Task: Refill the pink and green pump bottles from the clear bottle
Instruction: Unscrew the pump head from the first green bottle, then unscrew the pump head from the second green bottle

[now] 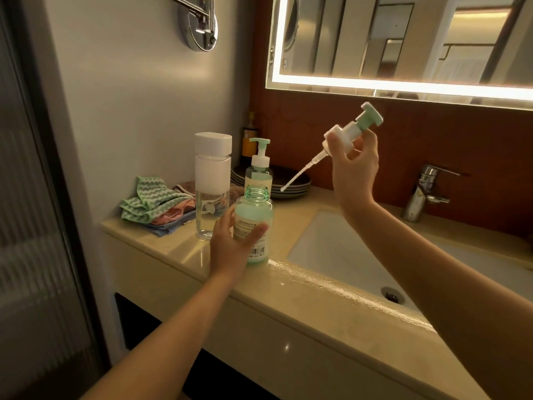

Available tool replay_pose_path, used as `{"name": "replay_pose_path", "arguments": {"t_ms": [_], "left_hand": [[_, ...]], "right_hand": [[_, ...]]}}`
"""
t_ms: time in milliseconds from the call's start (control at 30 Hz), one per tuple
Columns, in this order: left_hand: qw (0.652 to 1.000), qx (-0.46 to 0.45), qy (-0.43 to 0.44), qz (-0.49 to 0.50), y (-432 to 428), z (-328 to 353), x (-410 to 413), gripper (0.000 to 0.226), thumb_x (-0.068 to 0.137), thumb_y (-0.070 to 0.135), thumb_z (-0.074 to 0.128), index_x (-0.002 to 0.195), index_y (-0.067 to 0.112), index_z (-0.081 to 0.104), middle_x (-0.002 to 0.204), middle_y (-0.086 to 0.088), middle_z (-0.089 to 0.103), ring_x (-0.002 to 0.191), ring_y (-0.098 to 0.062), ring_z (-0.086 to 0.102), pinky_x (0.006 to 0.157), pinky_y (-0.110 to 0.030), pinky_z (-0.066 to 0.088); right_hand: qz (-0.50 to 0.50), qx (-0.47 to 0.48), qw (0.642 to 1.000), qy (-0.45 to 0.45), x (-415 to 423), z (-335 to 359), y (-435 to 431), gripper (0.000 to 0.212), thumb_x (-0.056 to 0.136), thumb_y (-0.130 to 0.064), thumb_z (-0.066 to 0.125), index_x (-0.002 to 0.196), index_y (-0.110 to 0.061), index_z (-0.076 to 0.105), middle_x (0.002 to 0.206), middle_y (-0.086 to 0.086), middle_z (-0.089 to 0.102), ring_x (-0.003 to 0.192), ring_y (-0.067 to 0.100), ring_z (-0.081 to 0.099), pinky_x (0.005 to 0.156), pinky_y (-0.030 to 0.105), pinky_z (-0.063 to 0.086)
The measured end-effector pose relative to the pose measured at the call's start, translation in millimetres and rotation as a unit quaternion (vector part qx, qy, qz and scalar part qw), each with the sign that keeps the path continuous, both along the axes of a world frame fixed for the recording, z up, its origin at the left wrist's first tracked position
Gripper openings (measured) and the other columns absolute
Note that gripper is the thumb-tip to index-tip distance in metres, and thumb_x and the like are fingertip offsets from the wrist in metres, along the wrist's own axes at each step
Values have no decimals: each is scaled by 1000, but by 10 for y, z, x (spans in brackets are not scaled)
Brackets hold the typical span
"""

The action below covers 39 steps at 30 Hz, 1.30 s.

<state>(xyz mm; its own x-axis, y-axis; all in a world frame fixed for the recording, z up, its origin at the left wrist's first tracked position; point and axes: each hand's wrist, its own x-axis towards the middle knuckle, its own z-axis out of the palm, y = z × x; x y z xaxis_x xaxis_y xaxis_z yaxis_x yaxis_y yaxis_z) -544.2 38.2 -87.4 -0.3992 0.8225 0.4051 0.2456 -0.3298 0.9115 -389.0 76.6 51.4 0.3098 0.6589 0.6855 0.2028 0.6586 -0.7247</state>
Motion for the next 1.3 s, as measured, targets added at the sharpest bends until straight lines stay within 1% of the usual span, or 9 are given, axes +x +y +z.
{"name": "replay_pose_path", "arguments": {"t_ms": [167,300,367,500,600,700,867,1167,1300], "left_hand": [[994,-16,9,107,-13,-25,2,89,53,73,63,124,24,43,122,2,51,108,-15,50,87,-36,46],[989,-25,12,144,7,-29,3,60,66,51,73,106,18,43,105,2,51,90,-14,50,73,-28,42],[987,-34,43,149,32,-43,0,42,73,35,75,95,16,44,89,3,52,79,-14,50,64,-22,39],[984,-51,107,130,61,-71,-19,17,82,19,68,76,16,52,68,9,54,66,-9,51,56,-16,36],[987,-53,117,100,91,-65,-18,4,84,20,65,86,17,62,78,7,63,77,-10,59,64,-15,42],[985,-66,131,88,104,-72,-24,29,87,20,61,115,15,62,106,-1,67,99,-16,61,86,-29,49],[978,-105,167,67,104,-10,-8,47,91,26,56,137,22,44,138,-2,49,121,-23,50,101,-38,42],[982,-95,144,79,106,-15,-4,49,89,29,58,136,22,45,139,-3,48,125,-23,48,103,-38,41],[982,-90,144,84,105,-28,0,50,89,31,58,137,23,44,137,-1,50,124,-22,49,101,-37,41]], "right_hand": [[52,-160,985,-43,117,-434,204,44,85,-31,64,120,-8,51,99,0,58,85,11,59,76,24,52],[116,-294,945,-79,34,-840,371,39,83,-30,67,108,-2,60,96,10,65,77,16,60,58,22,47],[129,-331,932,-74,-23,-975,446,36,84,-31,66,102,-1,62,95,13,66,77,17,60,57,21,46],[106,-358,925,-77,-110,-1088,609,36,83,-38,66,91,-3,63,90,14,65,75,19,59,66,30,51],[107,-368,920,-83,-195,-1145,726,36,82,-38,66,87,-2,64,88,13,64,75,20,59,80,39,54],[78,-360,923,-111,-248,-1170,856,38,81,-39,67,82,-2,65,88,17,67,82,26,63,83,45,54],[13,-364,922,-134,-186,-1183,1148,48,80,-47,65,90,0,66,85,11,65,76,21,59,67,33,46],[-19,-370,910,-187,-266,-1290,1494,52,77,-53,65,94,-4,63,94,11,65,85,23,60,71,35,49],[-57,-300,913,-272,-317,-1166,1512,56,85,-56,53,115,-8,56,111,7,61,101,23,57,82,35,49]]}}
